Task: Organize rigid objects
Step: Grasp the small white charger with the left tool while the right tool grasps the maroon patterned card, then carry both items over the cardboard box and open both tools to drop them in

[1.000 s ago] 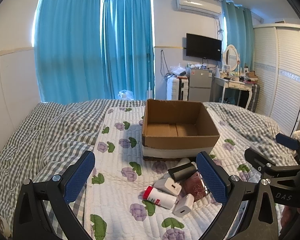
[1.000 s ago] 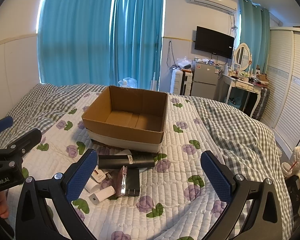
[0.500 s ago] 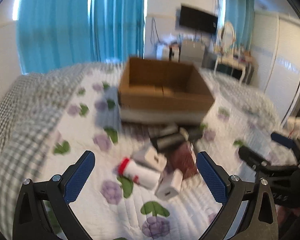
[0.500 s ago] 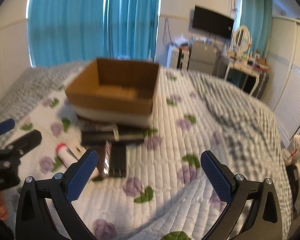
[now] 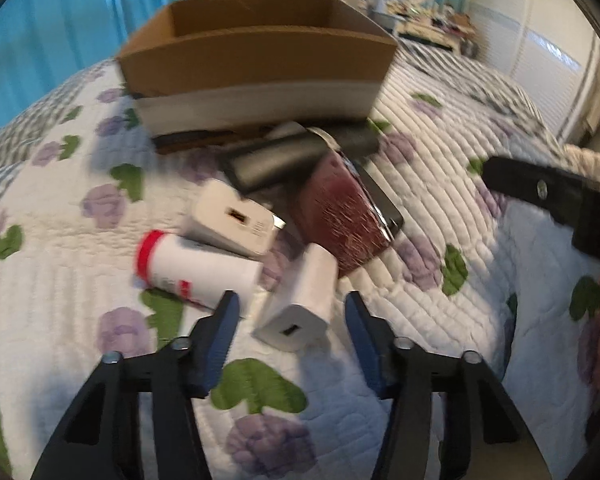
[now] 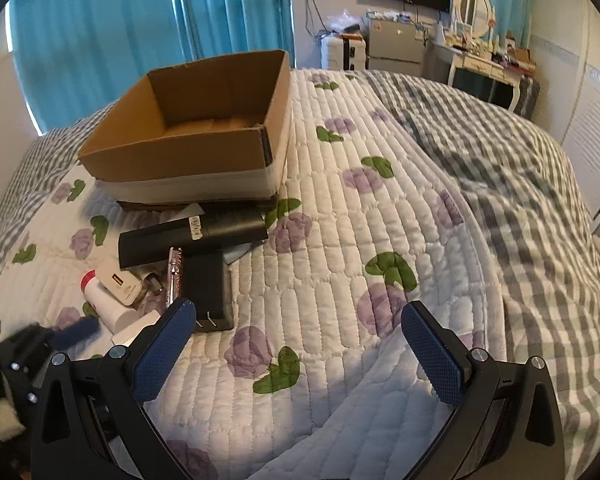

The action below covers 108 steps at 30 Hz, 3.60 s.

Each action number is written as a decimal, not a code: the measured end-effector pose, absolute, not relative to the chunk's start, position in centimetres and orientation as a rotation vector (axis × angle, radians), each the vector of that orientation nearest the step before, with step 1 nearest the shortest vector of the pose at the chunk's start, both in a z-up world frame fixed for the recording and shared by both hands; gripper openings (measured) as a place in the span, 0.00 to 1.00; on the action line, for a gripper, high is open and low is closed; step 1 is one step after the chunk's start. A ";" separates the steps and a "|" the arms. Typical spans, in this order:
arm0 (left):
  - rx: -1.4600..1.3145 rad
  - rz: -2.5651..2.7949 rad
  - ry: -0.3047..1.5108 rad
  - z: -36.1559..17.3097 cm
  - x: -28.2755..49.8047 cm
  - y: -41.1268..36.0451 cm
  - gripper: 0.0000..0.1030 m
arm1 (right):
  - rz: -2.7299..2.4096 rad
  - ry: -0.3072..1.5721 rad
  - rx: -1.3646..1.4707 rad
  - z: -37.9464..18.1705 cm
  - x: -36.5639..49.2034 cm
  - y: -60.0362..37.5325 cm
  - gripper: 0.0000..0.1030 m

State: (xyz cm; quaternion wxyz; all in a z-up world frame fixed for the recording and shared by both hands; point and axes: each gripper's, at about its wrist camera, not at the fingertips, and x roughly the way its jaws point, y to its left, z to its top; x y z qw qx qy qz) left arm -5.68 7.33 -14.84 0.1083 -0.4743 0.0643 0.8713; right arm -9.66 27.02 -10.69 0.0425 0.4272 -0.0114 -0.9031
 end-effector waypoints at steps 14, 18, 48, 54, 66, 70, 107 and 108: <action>-1.191 2.693 0.169 -9.5 -4.3 4.7 0.22 | -2.743 0.120 1.268 -10.5 -9.2 24.2 1.00; -1.158 2.747 0.102 -7.8 -4.6 2.5 0.22 | -2.639 0.122 1.301 -11.6 -10.4 21.7 0.90; -1.203 2.799 -0.028 -4.4 -6.1 0.0 0.22 | -2.577 0.194 1.134 -7.0 -11.1 16.8 0.09; -1.059 2.833 0.068 1.6 -9.7 1.7 0.22 | -2.612 0.174 0.978 0.0 -13.3 17.4 0.09; -1.079 2.839 0.101 0.7 -23.3 3.9 0.23 | -2.650 0.149 0.945 2.8 -23.1 18.7 0.09; -1.159 2.812 0.131 -2.9 -25.5 4.1 0.23 | -2.628 0.124 1.024 -0.6 -25.5 19.7 0.09; -1.006 2.937 0.197 1.3 -13.0 0.8 1.00 | -2.723 0.158 0.995 1.6 -19.2 21.8 0.72; -1.018 2.928 0.190 0.9 -12.6 0.7 1.00 | -2.718 0.158 1.002 1.4 -18.4 21.9 0.73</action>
